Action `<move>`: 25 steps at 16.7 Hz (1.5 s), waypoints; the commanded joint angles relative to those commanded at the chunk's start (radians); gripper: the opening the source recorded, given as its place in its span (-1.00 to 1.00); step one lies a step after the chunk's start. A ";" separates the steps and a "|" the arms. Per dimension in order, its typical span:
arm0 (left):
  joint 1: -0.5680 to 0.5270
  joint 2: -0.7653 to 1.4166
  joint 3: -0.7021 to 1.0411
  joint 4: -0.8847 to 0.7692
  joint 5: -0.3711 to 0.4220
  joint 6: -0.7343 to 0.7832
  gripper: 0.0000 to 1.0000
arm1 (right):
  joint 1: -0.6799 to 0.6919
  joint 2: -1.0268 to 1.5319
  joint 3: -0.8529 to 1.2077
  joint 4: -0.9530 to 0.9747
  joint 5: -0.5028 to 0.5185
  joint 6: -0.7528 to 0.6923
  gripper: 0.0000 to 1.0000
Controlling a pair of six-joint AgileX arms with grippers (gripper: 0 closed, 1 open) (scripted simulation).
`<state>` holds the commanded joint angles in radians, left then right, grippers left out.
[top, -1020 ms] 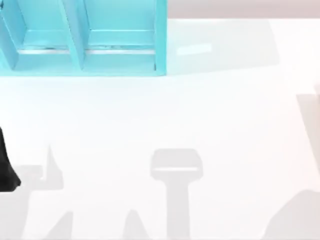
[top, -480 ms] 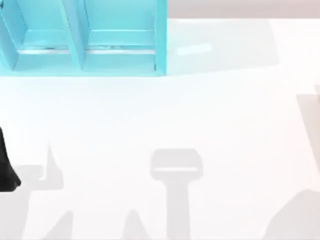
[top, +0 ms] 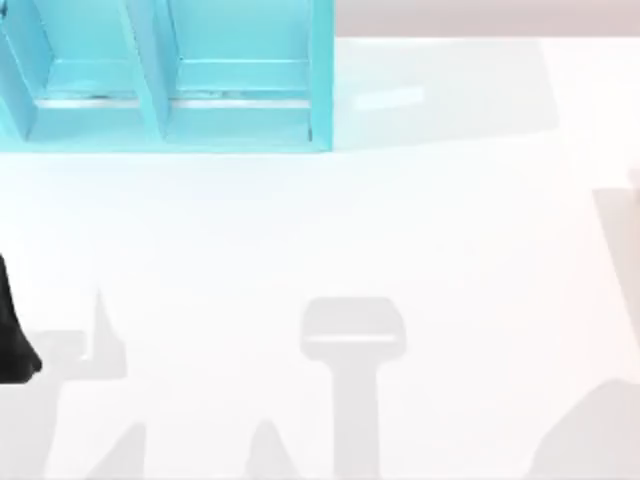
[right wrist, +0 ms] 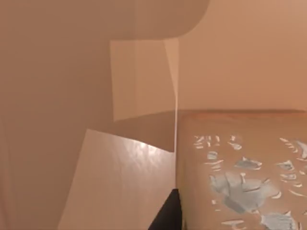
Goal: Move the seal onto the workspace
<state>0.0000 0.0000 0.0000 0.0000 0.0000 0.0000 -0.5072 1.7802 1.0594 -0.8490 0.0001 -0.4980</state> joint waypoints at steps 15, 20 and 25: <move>0.000 0.000 0.000 0.000 0.000 0.000 1.00 | 0.273 -0.101 0.330 -0.362 -0.040 0.450 -1.00; 0.000 0.000 0.000 0.000 0.000 0.000 1.00 | 0.488 -0.226 0.351 -0.569 -0.004 0.505 -1.00; 0.000 0.000 0.000 0.000 0.000 0.000 1.00 | 0.505 -0.238 0.349 -0.587 -0.001 0.508 -1.00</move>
<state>0.0000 0.0000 0.0000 0.0000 0.0000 0.0000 -0.0021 1.5423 1.4081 -1.4365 -0.0010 0.0099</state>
